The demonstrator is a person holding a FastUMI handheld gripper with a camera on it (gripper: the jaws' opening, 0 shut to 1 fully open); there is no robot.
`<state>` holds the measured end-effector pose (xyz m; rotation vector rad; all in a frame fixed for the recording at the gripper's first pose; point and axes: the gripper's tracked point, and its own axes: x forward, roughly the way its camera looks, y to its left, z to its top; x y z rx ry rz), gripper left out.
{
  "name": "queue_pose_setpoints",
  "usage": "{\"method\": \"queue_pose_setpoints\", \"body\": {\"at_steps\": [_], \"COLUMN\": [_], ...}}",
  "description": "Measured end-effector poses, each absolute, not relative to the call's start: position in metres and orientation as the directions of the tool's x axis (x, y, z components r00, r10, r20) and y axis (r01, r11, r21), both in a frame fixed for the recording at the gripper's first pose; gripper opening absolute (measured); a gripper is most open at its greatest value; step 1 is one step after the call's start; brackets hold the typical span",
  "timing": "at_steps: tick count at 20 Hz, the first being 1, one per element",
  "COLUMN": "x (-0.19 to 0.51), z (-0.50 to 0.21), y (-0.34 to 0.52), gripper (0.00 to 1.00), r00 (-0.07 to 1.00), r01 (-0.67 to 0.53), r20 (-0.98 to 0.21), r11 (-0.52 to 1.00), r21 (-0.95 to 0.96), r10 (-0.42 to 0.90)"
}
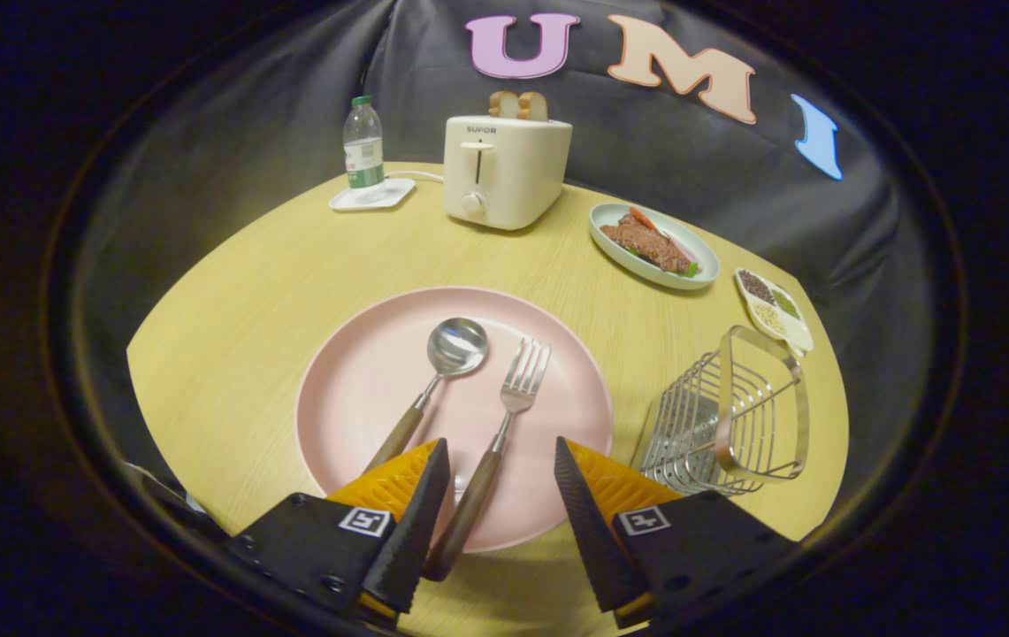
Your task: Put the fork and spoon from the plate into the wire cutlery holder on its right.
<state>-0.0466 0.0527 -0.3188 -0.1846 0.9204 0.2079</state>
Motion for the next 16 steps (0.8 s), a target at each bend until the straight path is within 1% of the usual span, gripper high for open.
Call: {"method": "queue_pose_setpoints", "body": {"at_steps": [9,11,12,15,16], "x": [-0.053,-0.054,-0.053,-0.052,-0.050], "z": [-0.333,-0.334,-0.324,-0.331,-0.333], "y": [0.054,0.055,0.046,0.047,0.045], "gripper": [0.26,0.26,0.26,0.15,0.13], "r00": [0.531,0.523,0.547,0.527,0.528], "r01": [-0.222,-0.222,-0.196,-0.178,-0.168], "r20": [-0.844,-0.848,-0.836,-0.849,-0.849], "r11": [0.974,0.974,0.978,0.983,0.984], "r21": [-0.051,-0.042,-0.074,-0.056,-0.058], "r10": [0.076,0.083,0.046,0.047,0.040]}}
